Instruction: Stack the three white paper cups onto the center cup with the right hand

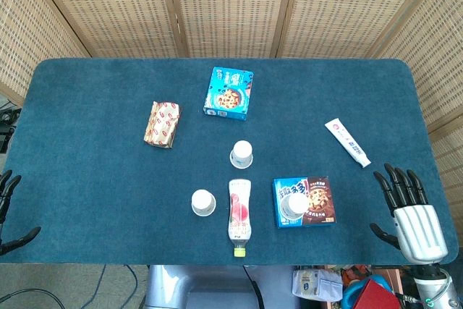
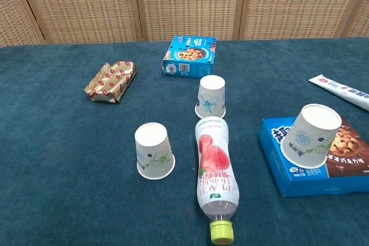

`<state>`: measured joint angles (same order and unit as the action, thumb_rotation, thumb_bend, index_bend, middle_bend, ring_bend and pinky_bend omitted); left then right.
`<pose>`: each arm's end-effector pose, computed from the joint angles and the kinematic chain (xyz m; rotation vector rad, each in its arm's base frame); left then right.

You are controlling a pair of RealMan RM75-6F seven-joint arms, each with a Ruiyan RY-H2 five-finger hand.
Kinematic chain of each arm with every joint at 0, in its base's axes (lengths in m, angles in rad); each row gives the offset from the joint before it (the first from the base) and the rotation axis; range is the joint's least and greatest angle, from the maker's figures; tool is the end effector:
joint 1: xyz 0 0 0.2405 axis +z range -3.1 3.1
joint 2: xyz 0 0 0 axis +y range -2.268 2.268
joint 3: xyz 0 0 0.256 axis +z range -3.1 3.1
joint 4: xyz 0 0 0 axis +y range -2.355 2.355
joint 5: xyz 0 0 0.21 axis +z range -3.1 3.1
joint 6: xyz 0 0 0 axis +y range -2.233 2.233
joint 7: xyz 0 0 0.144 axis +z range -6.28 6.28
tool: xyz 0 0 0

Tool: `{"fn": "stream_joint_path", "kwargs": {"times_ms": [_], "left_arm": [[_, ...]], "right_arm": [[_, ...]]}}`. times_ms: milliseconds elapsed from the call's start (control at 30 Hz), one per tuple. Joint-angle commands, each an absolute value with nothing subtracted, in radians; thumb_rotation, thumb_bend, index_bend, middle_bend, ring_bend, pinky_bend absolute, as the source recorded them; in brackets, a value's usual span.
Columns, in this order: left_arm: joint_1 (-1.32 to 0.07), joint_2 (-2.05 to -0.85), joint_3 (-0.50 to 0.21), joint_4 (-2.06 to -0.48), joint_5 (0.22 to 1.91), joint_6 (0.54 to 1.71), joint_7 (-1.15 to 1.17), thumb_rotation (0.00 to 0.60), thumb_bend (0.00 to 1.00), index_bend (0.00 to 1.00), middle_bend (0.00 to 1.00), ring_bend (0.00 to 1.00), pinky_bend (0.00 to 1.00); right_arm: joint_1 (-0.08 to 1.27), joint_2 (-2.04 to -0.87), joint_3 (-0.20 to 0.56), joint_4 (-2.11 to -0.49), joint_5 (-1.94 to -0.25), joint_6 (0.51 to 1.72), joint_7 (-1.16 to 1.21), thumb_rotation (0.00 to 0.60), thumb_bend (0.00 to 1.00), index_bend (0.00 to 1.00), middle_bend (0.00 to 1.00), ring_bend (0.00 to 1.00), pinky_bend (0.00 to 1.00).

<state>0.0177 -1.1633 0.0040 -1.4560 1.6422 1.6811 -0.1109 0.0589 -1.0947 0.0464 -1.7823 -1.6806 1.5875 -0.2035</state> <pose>-0.3257 0.1362 0.1681 -1.3798 -0.8109 -0.9961 -0.2540 -0.1675 0.1594 1.4681 -0.7171 1.0106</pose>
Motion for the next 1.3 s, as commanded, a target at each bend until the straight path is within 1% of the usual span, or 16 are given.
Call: {"fn": "stream_joint_path", "kwargs": {"times_ms": [33,200,333,500,567,633,733,800,867,1000,1200,1300], "left_arm": [[0.018,-1.162,0.006,-1.458,1.642,1.679,-0.110,0.600,0.10,0.00,0.00,0.00,0.00],[0.020,-1.162,0.006,-1.460,1.641,1.682,-0.109,0.600,0.10,0.00,0.00,0.00,0.00],[0.021,-1.162,0.003,-1.462,1.644,1.689,-0.107,0.600,0.10,0.00,0.00,0.00,0.00],[0.015,-1.164,-0.004,-1.468,1.629,1.673,-0.096,0.600,0.10,0.00,0.00,0.00,0.00],[0.012,-1.164,-0.008,-1.470,1.620,1.664,-0.092,0.600,0.11,0.00,0.00,0.00,0.00],[0.009,-1.168,-0.016,-1.473,1.604,1.657,-0.076,0.600,0.11,0.00,0.00,0.00,0.00],[0.008,-1.177,-0.024,-1.475,1.590,1.652,-0.052,0.600,0.11,0.00,0.00,0.00,0.00],[0.005,-1.179,-0.026,-1.476,1.584,1.645,-0.047,0.600,0.11,0.00,0.00,0.00,0.00],[0.001,-1.181,-0.030,-1.478,1.573,1.632,-0.039,0.600,0.11,0.00,0.00,0.00,0.00],[-0.007,-1.183,-0.033,-1.479,1.559,1.612,-0.032,0.600,0.11,0.00,0.00,0.00,0.00],[-0.010,-1.181,-0.035,-1.480,1.554,1.603,-0.034,0.600,0.11,0.00,0.00,0.00,0.00],[-0.011,-1.181,-0.033,-1.479,1.555,1.601,-0.035,0.600,0.11,0.00,0.00,0.00,0.00]], "right_arm": [[0.058,-1.094,0.047,-1.783,-1.680,1.589,-0.203,0.600,0.00,0.00,0.00,0.00,0.00],[0.058,-1.094,0.045,-1.783,-1.685,1.588,-0.203,0.600,0.00,0.00,0.00,0.00,0.00],[0.083,-1.090,0.042,-1.786,-1.686,1.545,-0.156,0.600,0.00,0.00,0.00,0.00,0.00],[0.195,-1.065,0.044,-1.775,-1.722,1.394,-0.002,0.600,0.00,0.00,0.00,0.00,0.01],[0.235,-1.060,0.048,-1.780,-1.731,1.345,0.050,0.600,0.00,0.01,0.01,0.00,0.03],[0.300,-1.056,0.063,-1.776,-1.726,1.263,0.118,0.600,0.00,0.02,0.02,0.00,0.05],[0.367,-1.058,0.073,-1.764,-1.703,1.160,0.141,0.600,0.00,0.03,0.06,0.01,0.07],[0.395,-1.065,0.080,-1.761,-1.683,1.114,0.137,0.600,0.00,0.05,0.09,0.03,0.11],[0.422,-1.075,0.086,-1.766,-1.652,1.066,0.145,0.600,0.00,0.07,0.14,0.08,0.14],[0.462,-1.085,0.089,-1.783,-1.607,0.994,0.158,0.600,0.00,0.11,0.17,0.12,0.16],[0.494,-1.105,0.087,-1.795,-1.547,0.930,0.132,0.600,0.00,0.17,0.25,0.21,0.20],[0.502,-1.120,0.088,-1.794,-1.527,0.920,0.123,0.600,0.04,0.22,0.30,0.25,0.21]]}}
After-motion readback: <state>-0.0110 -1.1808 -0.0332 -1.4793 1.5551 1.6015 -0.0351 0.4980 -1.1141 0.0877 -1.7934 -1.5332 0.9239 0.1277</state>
